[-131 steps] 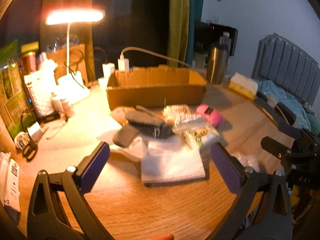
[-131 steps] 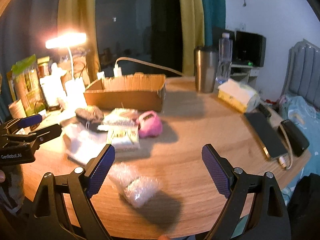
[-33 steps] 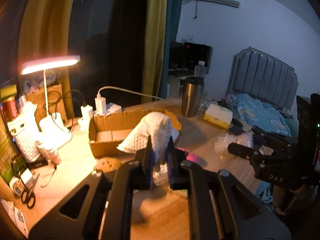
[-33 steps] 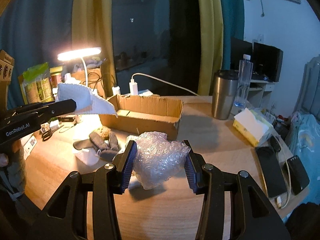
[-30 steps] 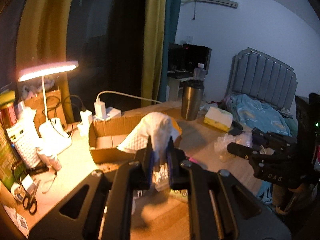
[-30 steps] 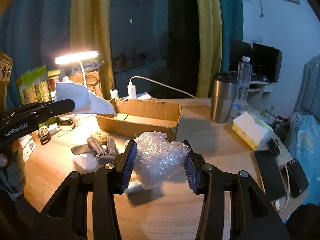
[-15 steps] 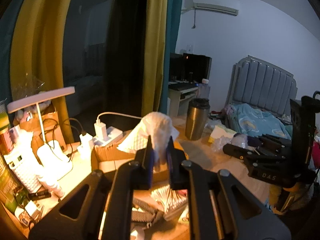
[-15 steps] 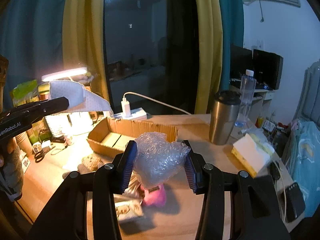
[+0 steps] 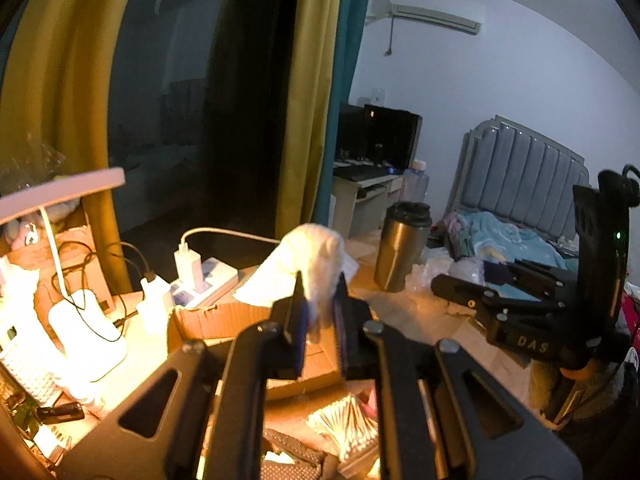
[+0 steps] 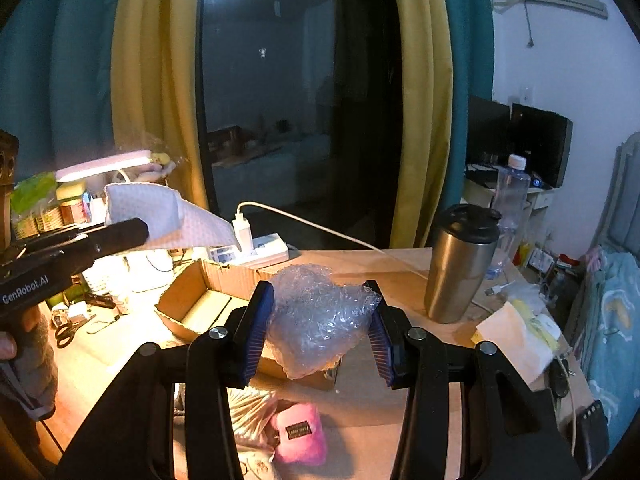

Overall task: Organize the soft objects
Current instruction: 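Carry the bubble wrap into the box with the right gripper while the left gripper carries the white towel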

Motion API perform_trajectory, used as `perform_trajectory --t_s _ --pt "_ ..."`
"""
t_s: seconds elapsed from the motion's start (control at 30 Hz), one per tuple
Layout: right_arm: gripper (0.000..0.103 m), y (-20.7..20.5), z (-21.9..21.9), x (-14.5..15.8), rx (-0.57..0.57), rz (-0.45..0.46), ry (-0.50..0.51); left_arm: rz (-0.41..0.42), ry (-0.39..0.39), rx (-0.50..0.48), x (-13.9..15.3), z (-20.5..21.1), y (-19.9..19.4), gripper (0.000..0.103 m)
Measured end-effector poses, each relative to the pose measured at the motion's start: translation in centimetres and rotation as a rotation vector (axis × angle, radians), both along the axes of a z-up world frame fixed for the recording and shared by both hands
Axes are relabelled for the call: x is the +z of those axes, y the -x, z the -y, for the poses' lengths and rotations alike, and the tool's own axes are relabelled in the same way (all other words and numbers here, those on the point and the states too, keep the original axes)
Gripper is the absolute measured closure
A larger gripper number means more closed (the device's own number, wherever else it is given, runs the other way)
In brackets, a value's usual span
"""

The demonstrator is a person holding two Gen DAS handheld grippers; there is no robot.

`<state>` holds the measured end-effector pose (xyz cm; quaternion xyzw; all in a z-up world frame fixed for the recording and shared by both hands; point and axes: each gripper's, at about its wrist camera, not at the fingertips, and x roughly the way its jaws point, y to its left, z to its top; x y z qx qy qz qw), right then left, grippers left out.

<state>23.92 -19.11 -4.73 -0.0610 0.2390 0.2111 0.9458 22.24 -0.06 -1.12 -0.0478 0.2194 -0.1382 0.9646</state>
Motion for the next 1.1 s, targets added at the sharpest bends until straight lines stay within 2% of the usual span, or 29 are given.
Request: perform_trajectory --t_s 0.27,0.67,1.1 --pt "0.055 -3.3 -0.7 -2.2 0.013 -0.071 0.001 -0.078 0.017 -0.010 -3.0 0.1 -3.5 0.092" --pt "0.055 -6.8 -2.1 -6.4 0.059 -0.192 -0.018 -0.220 0.003 -0.025 -8.2 1.1 -7.2 0.092" --pt "0.054 -8.7 -3.3 -9.0 0.095 -0.252 -0.016 -0.322 -0.002 -0.030 -11.2 1.2 -9.1 0.090"
